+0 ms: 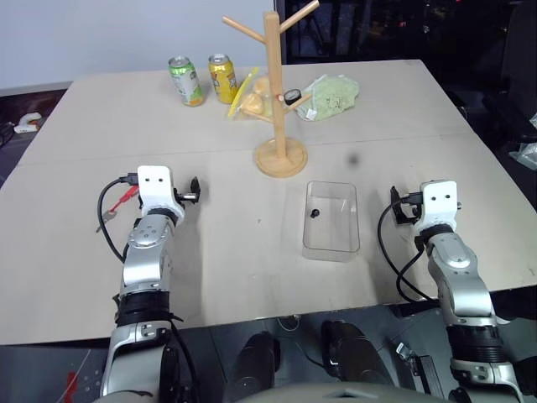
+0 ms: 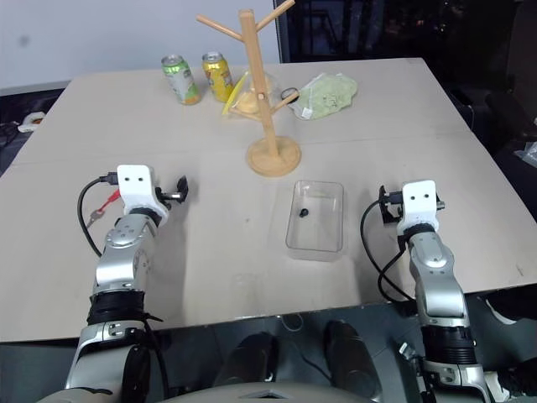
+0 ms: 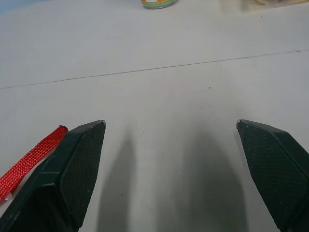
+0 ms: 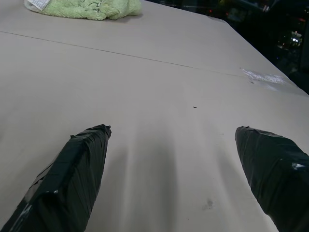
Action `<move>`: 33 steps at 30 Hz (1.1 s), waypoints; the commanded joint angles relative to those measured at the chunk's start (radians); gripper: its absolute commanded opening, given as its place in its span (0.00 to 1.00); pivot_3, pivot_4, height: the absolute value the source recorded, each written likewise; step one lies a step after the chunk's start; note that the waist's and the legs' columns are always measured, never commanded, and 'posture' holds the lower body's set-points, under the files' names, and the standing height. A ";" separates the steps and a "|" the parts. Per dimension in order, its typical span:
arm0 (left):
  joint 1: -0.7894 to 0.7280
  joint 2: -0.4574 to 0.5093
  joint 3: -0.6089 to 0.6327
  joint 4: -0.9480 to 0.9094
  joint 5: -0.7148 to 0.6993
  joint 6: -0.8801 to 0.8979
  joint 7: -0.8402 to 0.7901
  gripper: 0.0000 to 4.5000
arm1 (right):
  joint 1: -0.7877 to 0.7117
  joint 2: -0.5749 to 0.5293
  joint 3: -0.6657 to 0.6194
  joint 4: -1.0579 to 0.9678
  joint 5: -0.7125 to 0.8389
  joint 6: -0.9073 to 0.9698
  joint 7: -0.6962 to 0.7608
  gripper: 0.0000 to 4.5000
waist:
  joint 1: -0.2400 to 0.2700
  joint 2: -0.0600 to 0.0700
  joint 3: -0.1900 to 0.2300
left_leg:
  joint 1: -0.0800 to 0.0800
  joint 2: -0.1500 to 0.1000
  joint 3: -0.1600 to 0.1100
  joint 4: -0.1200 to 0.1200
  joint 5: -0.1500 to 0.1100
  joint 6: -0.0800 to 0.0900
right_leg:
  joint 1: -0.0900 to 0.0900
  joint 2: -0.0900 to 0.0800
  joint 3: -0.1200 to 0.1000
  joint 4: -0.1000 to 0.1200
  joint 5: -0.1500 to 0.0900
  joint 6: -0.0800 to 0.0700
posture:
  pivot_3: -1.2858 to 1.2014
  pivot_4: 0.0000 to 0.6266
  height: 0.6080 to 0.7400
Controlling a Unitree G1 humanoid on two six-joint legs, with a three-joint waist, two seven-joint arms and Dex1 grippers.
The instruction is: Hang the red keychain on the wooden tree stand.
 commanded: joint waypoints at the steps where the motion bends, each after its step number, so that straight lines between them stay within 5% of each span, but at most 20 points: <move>1: -0.016 0.019 0.007 -0.002 -0.011 -0.014 -0.024 1.00 | -0.004 -0.011 -0.018 -0.039 -0.003 -0.008 -0.002 0.98 | 0.000 0.000 0.000 | 0.000 0.000 0.000 0.000 0.000 0.000 | 0.000 0.000 0.000 0.000 0.000 0.000 | 0.52 0.24 1.00; 8: -0.038 0.055 0.010 0.029 -0.036 -0.031 -0.102 1.00 | -0.009 -0.024 -0.016 -0.042 -0.002 -0.005 0.008 0.98 | 0.000 0.000 0.000 | 0.000 0.000 0.000 0.000 0.000 0.000 | 0.000 0.000 0.000 0.000 0.000 0.000 | 0.52 0.24 1.00; 13: -0.064 0.184 -0.053 -0.062 -0.150 0.047 -0.458 1.00 | -0.020 -0.101 -0.027 -0.102 0.086 0.084 0.152 0.98 | -0.002 0.000 0.001 | 0.000 0.000 0.000 0.000 0.000 0.000 | 0.000 0.000 0.000 0.000 0.000 0.000 | 0.52 0.24 1.00; 20: -0.203 0.391 -0.152 -0.179 -0.305 0.208 -0.899 1.00 | -0.085 -0.374 -0.021 -0.239 0.324 0.359 0.517 0.98 | -0.003 0.001 0.002 | 0.000 0.000 0.000 -0.001 0.000 0.000 | 0.000 0.001 0.000 -0.002 0.000 0.000 | 0.52 0.24 1.00; 28: -0.295 0.402 -0.203 -0.234 -0.362 0.286 -1.016 1.00 | -0.176 -0.511 -0.016 -0.307 0.458 0.507 0.650 0.98 | -0.005 0.000 0.003 | -0.001 0.001 0.000 -0.003 0.000 0.001 | -0.001 0.002 0.000 -0.004 -0.001 0.000 | 0.52 0.24 1.00; 33: -0.308 0.389 -0.237 -0.276 -0.382 0.303 -1.061 1.00 | -0.236 -0.580 0.045 -0.278 0.451 0.390 0.816 0.98 | -0.002 0.000 0.003 | -0.002 0.000 0.000 -0.003 0.000 0.001 | -0.001 0.001 0.000 -0.004 -0.001 0.000 | 0.52 0.24 1.00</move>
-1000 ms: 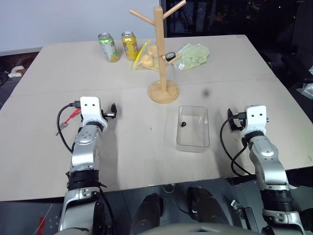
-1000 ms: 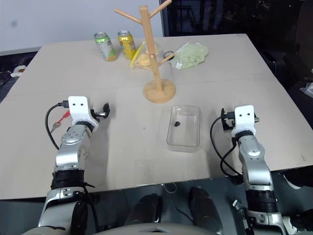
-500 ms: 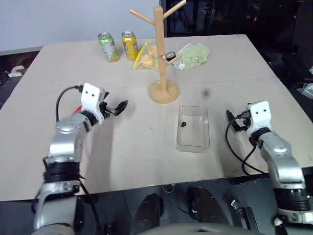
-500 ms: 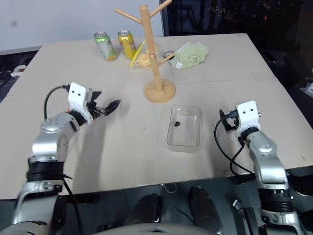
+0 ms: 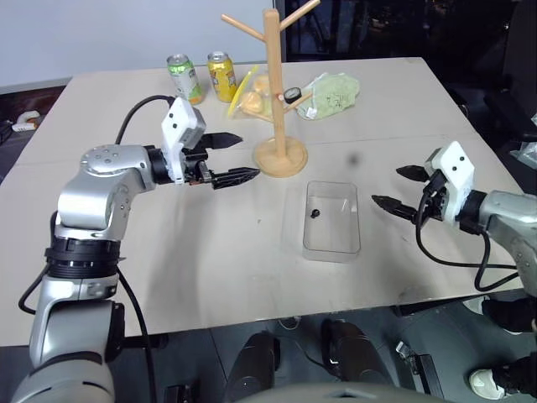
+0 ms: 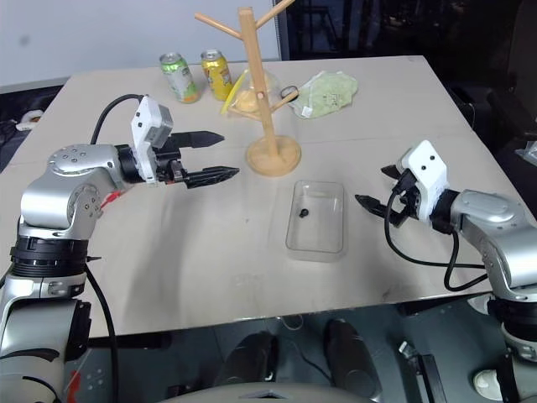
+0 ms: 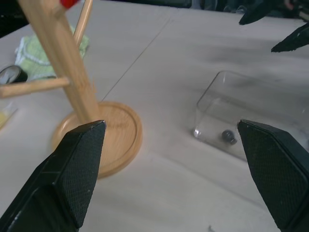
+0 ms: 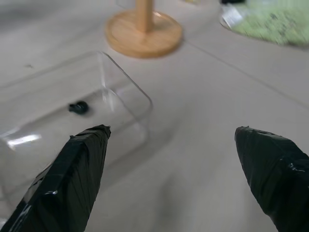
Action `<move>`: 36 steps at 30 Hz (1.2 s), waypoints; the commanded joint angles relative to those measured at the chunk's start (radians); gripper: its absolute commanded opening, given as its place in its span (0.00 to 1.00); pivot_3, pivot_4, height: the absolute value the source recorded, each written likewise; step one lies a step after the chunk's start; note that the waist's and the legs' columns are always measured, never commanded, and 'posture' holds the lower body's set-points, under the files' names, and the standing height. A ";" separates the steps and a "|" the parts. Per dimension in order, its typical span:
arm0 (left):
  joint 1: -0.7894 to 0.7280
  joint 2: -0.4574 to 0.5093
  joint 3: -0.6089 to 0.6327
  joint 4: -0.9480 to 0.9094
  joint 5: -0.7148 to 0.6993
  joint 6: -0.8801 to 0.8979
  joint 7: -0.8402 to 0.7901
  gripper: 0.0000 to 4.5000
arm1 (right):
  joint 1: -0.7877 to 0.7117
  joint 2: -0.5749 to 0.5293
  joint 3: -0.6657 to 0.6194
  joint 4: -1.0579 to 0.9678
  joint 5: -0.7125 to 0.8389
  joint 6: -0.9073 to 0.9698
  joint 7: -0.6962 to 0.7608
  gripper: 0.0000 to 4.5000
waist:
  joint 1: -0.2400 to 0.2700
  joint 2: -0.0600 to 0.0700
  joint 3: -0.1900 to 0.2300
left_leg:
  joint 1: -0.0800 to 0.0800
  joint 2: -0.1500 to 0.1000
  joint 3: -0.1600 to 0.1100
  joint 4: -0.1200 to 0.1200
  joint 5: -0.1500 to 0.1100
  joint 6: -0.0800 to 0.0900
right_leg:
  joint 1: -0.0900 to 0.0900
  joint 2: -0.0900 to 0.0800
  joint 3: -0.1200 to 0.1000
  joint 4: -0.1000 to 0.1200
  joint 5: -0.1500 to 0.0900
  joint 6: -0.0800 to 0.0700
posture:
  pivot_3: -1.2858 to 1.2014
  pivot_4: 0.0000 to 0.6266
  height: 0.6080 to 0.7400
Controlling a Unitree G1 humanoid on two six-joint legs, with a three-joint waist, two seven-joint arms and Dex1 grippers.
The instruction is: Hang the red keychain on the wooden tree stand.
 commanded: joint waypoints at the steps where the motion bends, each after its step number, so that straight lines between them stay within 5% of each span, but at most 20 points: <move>1: -0.026 0.000 -0.009 -0.068 -0.039 0.021 -0.046 1.00 | -0.054 -0.058 0.036 0.010 -0.008 -0.122 0.147 0.98 | 0.000 0.000 0.000 | 0.000 0.000 0.000 0.000 0.000 0.000 | 0.000 0.000 0.000 -0.001 0.000 0.000 | 0.52 0.24 1.00; 8: -0.051 0.000 -0.031 -0.108 -0.074 0.057 -0.103 1.00 | -0.236 -0.118 0.179 0.191 -0.098 -0.393 0.448 0.98 | -0.003 0.000 0.003 | 0.000 0.001 0.000 0.000 0.000 0.000 | 0.000 0.000 0.000 -0.001 0.000 0.000 | 0.52 0.24 1.00; 17: -0.001 0.003 0.012 -0.163 -0.096 0.079 -0.066 1.00 | -0.432 0.062 0.193 0.424 -0.090 -0.075 0.289 0.98 | 0.000 0.000 0.003 | -0.001 0.001 0.000 0.000 0.000 0.000 | -0.001 0.000 0.000 -0.001 0.002 -0.004 | 0.52 0.24 1.00; 26: -0.015 0.005 0.007 -0.167 -0.104 0.087 -0.057 1.00 | -0.612 0.128 0.319 0.647 -0.162 0.065 0.347 0.98 | 0.000 0.000 0.003 | -0.011 -0.001 -0.001 0.001 0.000 0.000 | -0.010 -0.001 -0.001 0.000 0.003 -0.005 | 0.52 0.24 1.00; 36: 0.006 -0.004 0.009 -0.209 -0.130 0.110 -0.042 1.00 | -0.642 0.176 0.492 0.792 -0.301 -0.101 0.475 0.98 | -0.001 0.001 0.004 | -0.013 -0.001 -0.003 0.002 0.000 0.000 | -0.011 -0.002 -0.003 0.000 0.003 -0.005 | 0.52 0.24 1.00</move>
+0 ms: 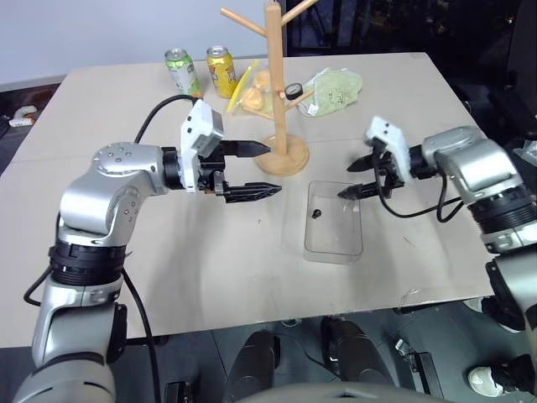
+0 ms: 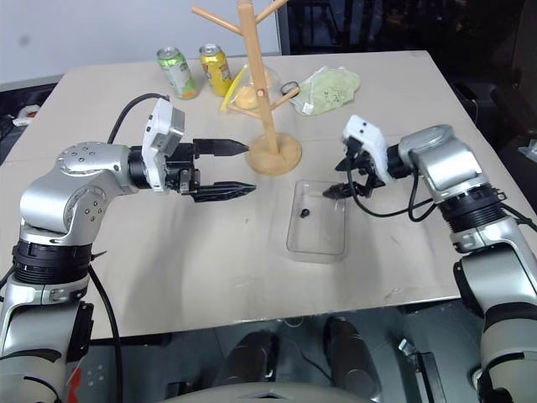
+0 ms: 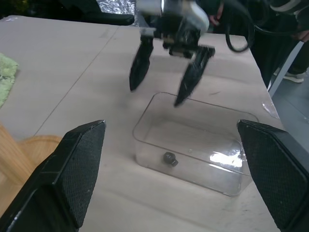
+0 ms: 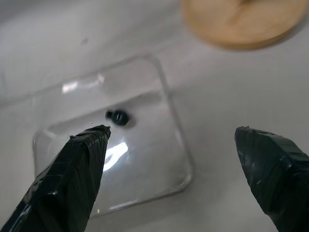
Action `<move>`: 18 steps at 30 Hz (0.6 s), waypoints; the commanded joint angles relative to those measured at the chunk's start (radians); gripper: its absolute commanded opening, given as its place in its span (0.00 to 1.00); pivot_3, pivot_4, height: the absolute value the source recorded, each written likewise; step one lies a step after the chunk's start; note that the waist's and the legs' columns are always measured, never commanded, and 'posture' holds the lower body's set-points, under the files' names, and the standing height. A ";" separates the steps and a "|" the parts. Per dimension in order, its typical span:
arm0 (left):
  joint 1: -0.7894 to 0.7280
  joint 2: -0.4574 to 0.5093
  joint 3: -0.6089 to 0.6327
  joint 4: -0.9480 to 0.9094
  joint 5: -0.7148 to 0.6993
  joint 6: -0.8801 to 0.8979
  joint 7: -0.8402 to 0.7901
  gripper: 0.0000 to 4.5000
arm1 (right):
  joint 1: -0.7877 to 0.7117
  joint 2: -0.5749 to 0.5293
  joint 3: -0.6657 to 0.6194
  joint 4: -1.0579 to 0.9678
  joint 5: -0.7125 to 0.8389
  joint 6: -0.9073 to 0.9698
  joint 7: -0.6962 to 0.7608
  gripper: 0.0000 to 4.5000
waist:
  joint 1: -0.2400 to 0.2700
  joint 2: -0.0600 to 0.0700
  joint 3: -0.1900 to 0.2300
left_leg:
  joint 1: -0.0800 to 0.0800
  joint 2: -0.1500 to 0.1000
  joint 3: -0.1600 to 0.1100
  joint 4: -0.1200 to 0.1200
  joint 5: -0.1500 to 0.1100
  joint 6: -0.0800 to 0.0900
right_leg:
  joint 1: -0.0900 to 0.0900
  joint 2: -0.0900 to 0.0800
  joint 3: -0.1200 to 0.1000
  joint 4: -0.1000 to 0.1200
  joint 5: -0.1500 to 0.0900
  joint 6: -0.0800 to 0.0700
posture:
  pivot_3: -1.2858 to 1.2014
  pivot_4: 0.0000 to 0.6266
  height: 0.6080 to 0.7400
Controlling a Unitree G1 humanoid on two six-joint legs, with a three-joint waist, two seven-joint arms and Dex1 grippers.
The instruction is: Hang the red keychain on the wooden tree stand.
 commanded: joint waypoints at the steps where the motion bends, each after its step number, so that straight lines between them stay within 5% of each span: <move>1: 0.000 0.006 0.026 -0.042 -0.027 0.002 0.000 1.00 | -0.025 0.012 0.013 0.068 -0.052 -0.090 0.022 0.98 | 0.000 0.000 0.000 | 0.000 0.000 0.000 0.000 0.000 0.000 | 0.000 0.000 0.000 0.000 0.000 0.000 | 0.52 0.24 1.00; 7: 0.013 0.027 0.035 -0.067 -0.047 0.023 0.000 1.00 | -0.097 0.078 0.029 0.299 -0.155 -0.297 0.026 0.93 | -0.001 0.000 0.000 | 0.000 0.000 0.000 0.001 0.000 -0.001 | 0.000 0.000 0.000 0.001 0.000 0.000 | 0.52 0.24 1.00; 9: 0.015 0.029 0.036 -0.070 -0.050 0.024 0.005 1.00 | -0.110 0.086 0.032 0.336 -0.179 -0.356 0.046 0.80 | -0.001 0.000 0.000 | 0.000 0.000 0.000 0.001 0.001 -0.001 | 0.000 0.000 0.000 0.002 0.000 0.000 | 0.52 0.24 1.00; 16: 0.011 0.025 0.034 -0.066 -0.047 0.019 0.013 1.00 | -0.119 0.104 0.030 0.371 -0.232 -0.464 0.103 0.09 | -0.001 0.000 0.000 | 0.000 0.000 0.000 0.001 0.002 -0.004 | 0.000 0.000 0.000 0.002 0.000 0.000 | 0.52 0.24 1.00; 18: 0.009 0.022 0.034 -0.065 -0.046 0.018 0.016 1.00 | -0.116 0.107 0.023 0.362 -0.239 -0.468 0.116 0.02 | -0.002 0.000 0.000 | 0.000 0.000 0.000 0.002 0.002 -0.004 | 0.000 0.000 0.000 0.003 0.000 0.000 | 0.52 0.24 1.00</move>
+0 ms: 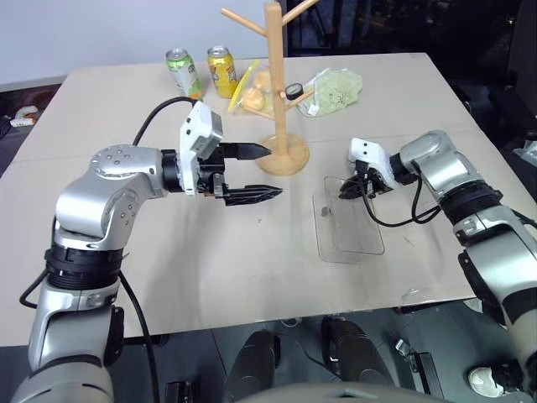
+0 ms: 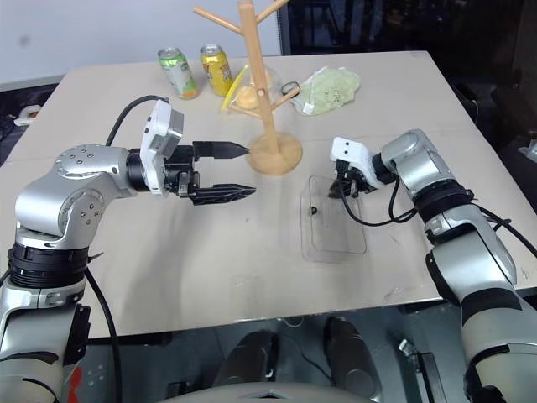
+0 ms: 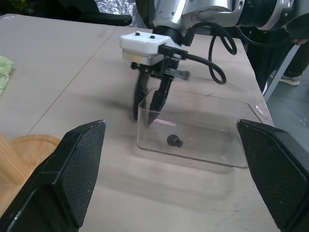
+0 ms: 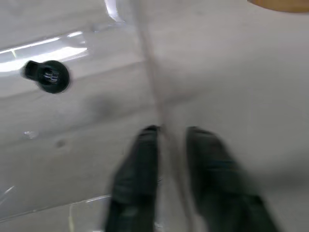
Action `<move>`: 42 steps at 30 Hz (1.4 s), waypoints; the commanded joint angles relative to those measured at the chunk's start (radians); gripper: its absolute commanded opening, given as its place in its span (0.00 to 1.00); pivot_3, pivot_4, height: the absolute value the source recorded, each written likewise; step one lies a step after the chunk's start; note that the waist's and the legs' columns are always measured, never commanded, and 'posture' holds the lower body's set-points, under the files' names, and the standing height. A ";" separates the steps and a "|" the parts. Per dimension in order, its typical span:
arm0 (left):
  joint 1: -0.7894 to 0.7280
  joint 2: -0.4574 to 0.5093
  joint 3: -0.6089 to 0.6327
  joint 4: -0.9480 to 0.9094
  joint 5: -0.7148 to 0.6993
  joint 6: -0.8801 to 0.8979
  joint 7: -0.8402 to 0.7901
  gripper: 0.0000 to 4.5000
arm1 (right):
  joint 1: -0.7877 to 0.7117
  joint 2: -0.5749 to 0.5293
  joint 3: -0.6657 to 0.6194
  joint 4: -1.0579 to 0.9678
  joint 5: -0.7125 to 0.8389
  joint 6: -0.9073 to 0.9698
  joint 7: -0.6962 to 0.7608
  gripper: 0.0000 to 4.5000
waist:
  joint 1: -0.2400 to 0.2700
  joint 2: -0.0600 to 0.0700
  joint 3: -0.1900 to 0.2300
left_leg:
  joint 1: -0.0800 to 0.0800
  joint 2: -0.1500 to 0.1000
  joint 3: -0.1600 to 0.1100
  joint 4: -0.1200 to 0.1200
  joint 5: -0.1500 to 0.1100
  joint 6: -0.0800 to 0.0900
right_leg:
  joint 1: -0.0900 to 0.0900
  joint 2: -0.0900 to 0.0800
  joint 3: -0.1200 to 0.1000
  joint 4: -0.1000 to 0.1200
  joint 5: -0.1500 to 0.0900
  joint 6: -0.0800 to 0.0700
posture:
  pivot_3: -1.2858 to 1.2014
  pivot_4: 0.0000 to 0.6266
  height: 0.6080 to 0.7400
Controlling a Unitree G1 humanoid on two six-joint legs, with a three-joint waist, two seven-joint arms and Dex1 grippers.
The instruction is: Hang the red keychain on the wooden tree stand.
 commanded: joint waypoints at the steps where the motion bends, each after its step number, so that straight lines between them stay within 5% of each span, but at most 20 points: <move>1: -0.011 0.005 0.026 -0.036 -0.016 -0.007 0.009 1.00 | -0.013 0.003 -0.020 -0.027 -0.011 -0.021 0.030 0.02 | -0.002 0.000 0.000 | 0.000 0.000 0.000 0.000 0.000 0.000 | 0.000 0.000 0.000 0.001 0.000 0.000 | 0.52 0.24 1.00; 8: -0.007 0.003 0.032 -0.041 -0.026 0.000 0.016 1.00 | 0.028 -0.043 -0.060 -0.147 0.017 0.072 0.070 0.02 | 0.000 0.000 0.000 | 0.000 0.000 0.000 0.001 0.000 0.000 | 0.000 0.000 0.000 0.002 0.000 0.000 | 0.52 0.24 1.00; 15: 0.012 0.003 0.054 -0.058 -0.044 0.021 0.031 1.00 | 0.041 -0.169 -0.195 -0.250 0.063 0.401 -0.021 0.02 | 0.004 0.001 0.000 | -0.001 -0.002 -0.001 0.002 0.000 0.000 | 0.000 -0.001 -0.001 0.001 0.000 0.000 | 0.52 0.24 1.00; 21: 0.015 -0.021 0.049 -0.077 -0.065 0.036 0.070 1.00 | -0.100 -0.155 -0.418 0.064 0.074 0.618 -0.431 0.02 | -0.001 0.001 0.000 | -0.001 -0.001 -0.001 0.002 -0.001 0.001 | 0.000 -0.001 0.000 0.002 0.000 0.000 | 0.52 0.24 1.00; 26: -0.019 -0.050 0.045 -0.056 -0.064 0.020 0.080 1.00 | -0.207 -0.093 -0.558 0.320 0.103 0.534 -0.729 0.02 | -0.003 0.001 0.000 | 0.000 -0.001 0.002 0.002 -0.002 0.003 | 0.000 0.000 0.002 0.002 0.000 0.000 | 0.52 0.24 1.00; 37: -0.033 -0.052 0.047 -0.038 -0.051 0.004 0.090 1.00 | -0.258 -0.007 -0.694 0.524 0.141 0.344 -1.047 0.02 | -0.002 0.001 0.000 | -0.001 -0.001 0.002 0.002 -0.002 0.004 | 0.000 -0.001 0.003 0.002 0.000 -0.001 | 0.52 0.24 1.00; 42: -0.021 -0.045 0.057 -0.042 -0.052 0.004 0.099 1.00 | -0.273 -0.012 -0.694 0.529 0.142 0.346 -1.013 0.54 | -0.003 0.001 0.000 | -0.001 -0.001 0.002 0.002 -0.002 0.004 | 0.000 0.000 0.003 0.002 0.000 -0.001 | 0.52 0.24 1.00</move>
